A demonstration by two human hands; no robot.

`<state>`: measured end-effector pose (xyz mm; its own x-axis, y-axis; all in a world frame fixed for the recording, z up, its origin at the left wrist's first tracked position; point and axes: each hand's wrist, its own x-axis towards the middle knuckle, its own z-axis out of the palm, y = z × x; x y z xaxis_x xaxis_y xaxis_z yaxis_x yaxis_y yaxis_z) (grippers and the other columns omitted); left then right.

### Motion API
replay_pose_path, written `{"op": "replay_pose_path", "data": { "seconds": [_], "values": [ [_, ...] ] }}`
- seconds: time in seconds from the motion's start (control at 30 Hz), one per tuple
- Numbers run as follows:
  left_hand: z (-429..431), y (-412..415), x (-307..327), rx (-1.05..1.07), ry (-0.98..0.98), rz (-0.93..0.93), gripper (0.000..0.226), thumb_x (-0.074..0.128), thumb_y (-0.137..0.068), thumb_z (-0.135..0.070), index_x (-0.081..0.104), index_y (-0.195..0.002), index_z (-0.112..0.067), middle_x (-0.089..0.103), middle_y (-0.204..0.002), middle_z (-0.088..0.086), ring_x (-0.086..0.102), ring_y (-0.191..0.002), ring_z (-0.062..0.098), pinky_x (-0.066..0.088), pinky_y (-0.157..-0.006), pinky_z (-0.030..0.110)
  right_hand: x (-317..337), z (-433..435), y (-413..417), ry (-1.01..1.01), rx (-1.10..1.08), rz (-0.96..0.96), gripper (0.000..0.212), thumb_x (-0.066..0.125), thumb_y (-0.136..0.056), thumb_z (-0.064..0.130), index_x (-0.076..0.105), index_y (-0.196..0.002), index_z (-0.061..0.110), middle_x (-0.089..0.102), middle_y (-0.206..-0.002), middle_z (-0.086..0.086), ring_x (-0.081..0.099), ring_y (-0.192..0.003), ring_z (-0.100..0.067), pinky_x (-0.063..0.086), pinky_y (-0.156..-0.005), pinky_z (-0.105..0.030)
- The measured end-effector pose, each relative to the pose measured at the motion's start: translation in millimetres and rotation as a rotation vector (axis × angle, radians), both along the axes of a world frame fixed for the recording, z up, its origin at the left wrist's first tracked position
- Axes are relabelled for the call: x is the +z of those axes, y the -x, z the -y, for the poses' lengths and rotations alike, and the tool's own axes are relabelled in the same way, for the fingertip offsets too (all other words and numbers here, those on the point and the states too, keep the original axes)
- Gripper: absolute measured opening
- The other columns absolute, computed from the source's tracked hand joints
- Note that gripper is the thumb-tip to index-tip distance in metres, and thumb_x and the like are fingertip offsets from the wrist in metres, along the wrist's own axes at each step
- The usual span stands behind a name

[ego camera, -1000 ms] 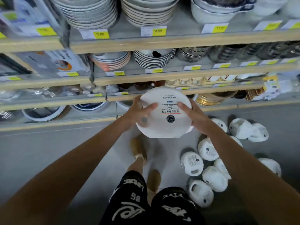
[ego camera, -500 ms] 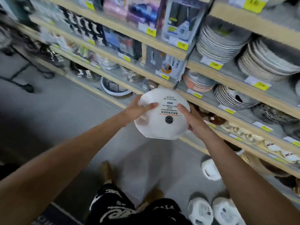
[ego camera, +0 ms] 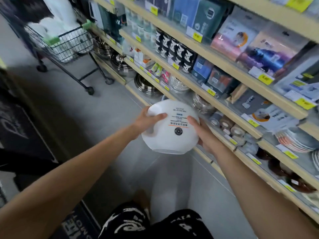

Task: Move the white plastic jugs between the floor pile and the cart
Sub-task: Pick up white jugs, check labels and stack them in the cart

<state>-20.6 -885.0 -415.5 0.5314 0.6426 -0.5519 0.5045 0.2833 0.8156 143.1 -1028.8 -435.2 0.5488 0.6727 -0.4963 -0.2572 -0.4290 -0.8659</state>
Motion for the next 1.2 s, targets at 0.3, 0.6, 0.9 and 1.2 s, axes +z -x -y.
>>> {"op": "replay_pose_path", "data": {
  "seconds": [0.3,0.6,0.9,1.2],
  "values": [
    [-120,52,-8,0.15,0.03,-0.035,0.052,0.069,-0.081,-0.048,0.039,-0.118,-0.026,0.053,-0.094,-0.014,0.054,-0.077,0.002,0.041,-0.055,0.02,-13,-148,30,0.029,0.142,-0.042,0.031,0.063,-0.089,0.043,0.055,-0.117,0.031,0.07,-0.114,-0.003,0.068,-0.102,-0.027,0.056,-0.084,-0.051],
    [-266,58,-16,0.325,-0.007,-0.022,0.069,0.068,-0.082,-0.049,0.035,-0.135,-0.019,0.055,-0.109,-0.006,0.053,-0.076,0.002,0.04,-0.053,0.018,-31,-332,19,0.043,0.331,-0.055,0.023,0.061,-0.089,0.047,0.058,-0.108,0.033,0.07,-0.114,0.001,0.066,-0.105,-0.023,0.053,-0.09,-0.053],
    [-419,59,4,0.513,-0.091,0.034,0.041,0.069,-0.082,-0.047,0.05,-0.109,-0.023,0.062,-0.096,-0.007,0.059,-0.077,0.003,0.047,-0.056,0.019,-14,-539,6,0.026,0.541,-0.042,0.044,0.068,-0.077,0.057,0.058,-0.111,0.031,0.07,-0.113,-0.001,0.068,-0.098,-0.023,0.056,-0.08,-0.043],
    [-533,97,10,0.677,-0.195,0.052,0.028,0.063,-0.089,-0.042,0.053,-0.099,-0.018,0.06,-0.087,-0.009,0.058,-0.072,0.004,0.049,-0.057,0.019,-9,-693,41,0.049,0.654,-0.031,0.059,0.062,-0.081,0.061,0.051,-0.13,0.03,0.068,-0.117,0.001,0.066,-0.104,-0.023,0.054,-0.089,-0.05]
  ]
}}
